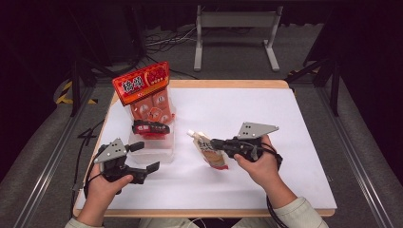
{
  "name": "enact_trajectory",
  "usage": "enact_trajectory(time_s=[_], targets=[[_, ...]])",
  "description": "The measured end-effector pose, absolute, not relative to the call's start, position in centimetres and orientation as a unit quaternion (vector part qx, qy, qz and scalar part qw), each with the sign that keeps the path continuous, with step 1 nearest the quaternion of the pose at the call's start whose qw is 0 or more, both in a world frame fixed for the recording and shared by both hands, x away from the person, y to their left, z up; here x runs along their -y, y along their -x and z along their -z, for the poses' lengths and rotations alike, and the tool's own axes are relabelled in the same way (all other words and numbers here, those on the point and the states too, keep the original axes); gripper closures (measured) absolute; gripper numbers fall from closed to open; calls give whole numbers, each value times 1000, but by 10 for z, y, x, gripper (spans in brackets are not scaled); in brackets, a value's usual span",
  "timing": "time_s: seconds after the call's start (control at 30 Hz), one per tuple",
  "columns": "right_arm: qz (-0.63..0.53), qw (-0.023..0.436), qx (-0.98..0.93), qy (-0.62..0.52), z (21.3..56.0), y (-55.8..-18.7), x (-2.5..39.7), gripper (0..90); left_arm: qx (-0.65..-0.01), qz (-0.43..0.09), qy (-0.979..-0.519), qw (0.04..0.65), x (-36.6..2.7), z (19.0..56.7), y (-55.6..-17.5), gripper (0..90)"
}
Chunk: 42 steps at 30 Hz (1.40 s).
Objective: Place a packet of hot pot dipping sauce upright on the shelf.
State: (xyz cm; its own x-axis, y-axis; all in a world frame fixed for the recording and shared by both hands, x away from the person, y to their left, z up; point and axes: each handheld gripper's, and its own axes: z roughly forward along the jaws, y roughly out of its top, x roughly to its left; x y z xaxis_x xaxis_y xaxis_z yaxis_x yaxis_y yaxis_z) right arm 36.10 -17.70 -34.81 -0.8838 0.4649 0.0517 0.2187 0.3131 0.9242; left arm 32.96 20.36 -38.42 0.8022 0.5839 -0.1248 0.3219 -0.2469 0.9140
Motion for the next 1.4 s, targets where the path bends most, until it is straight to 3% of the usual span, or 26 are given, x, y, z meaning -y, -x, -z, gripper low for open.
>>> enact_trajectory(time_s=[0.57,1.4], targets=[[-592,102,-779,-176,324,-344,178,900,-234,-79,-775,582,-165,377,-339,75],[-616,90,-769,-145,332,-340,165,900,-188,-26,-755,628,-116,386,-347,119]])
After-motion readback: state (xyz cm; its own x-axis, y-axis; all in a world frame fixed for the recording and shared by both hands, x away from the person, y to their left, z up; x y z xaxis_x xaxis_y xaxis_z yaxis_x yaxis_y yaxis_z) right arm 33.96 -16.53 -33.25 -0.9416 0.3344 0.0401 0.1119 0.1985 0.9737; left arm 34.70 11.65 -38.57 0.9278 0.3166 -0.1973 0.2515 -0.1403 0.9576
